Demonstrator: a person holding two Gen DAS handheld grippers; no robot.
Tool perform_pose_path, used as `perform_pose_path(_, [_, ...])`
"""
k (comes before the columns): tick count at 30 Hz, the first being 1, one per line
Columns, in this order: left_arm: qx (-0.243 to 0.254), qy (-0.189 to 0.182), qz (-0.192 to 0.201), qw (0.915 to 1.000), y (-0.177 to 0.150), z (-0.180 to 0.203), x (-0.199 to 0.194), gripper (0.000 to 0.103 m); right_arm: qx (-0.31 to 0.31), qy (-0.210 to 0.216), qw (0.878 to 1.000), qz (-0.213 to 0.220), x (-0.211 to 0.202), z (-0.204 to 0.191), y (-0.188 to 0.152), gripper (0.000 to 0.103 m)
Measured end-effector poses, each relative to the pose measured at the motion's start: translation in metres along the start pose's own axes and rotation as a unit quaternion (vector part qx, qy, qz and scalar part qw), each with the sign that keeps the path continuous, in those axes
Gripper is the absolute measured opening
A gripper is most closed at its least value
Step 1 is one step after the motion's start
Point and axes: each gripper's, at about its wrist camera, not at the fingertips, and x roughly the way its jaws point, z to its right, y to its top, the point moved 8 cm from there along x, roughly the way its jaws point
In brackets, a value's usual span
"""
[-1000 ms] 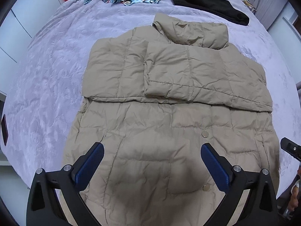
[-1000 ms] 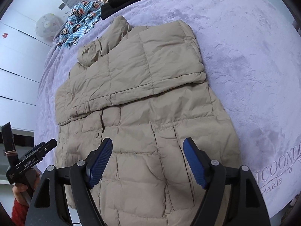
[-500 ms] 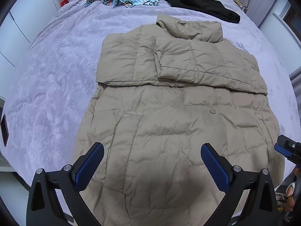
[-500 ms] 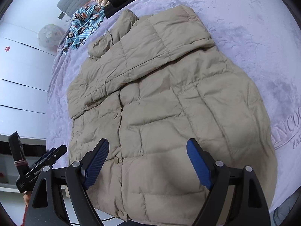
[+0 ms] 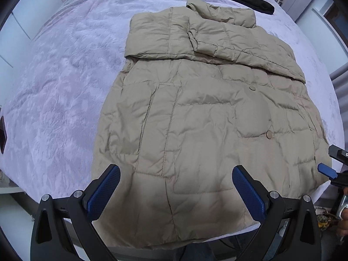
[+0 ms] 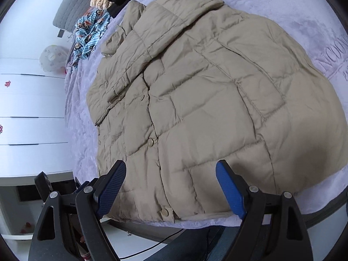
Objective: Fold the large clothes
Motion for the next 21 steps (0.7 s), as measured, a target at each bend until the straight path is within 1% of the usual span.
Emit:
perform_pose_path(3, [-0.033,0.000,-0.001,0.9994,-0.016,-0.012,0.001,0.103,0.021,0.004,1.000,-0.011,-0.004,0.014,-0.003,0.087])
perform_pose_path(6, [-0.073,0.016,-0.012,0.9971,-0.037,-0.026,0.003,0.103,0.025,0.007,1.000,-0.015,-0.010,0.023,-0.003,0.087])
perform_pose_path(8, [-0.100,0.007,-0.011,0.9949,-0.051,-0.032,0.002,0.103,0.027,0.003,0.999,-0.021,-0.018,0.033,-0.004,0.087])
perform_pose_path(10, [-0.131,0.002,-0.012,0.9914,-0.064,-0.040,-0.001,0.103,0.020,0.003,1.000,-0.015,-0.029,0.044,-0.003,0.087])
perform_pose_path(12, [-0.166,-0.019,-0.012,0.9858,-0.079,-0.046,-0.003,0.103,0.027,-0.004,1.000,-0.008,-0.039,0.060,-0.003,0.087])
perform_pose_path(16, [-0.221,-0.060,-0.021,0.9732,-0.103,-0.056,0.000,0.103,0.071,0.003,0.997,-0.007,-0.048,0.097,-0.011,0.087])
perform_pose_path(19, [-0.244,-0.086,-0.036,0.9652,-0.116,-0.057,0.009,0.103,0.111,0.019,0.994,-0.003,-0.050,0.118,-0.019,0.087])
perform_pose_path(21, [-0.250,-0.096,-0.054,0.9619,-0.123,-0.055,0.019,0.103,0.135,0.025,0.991,-0.004,-0.047,0.129,-0.025,0.087])
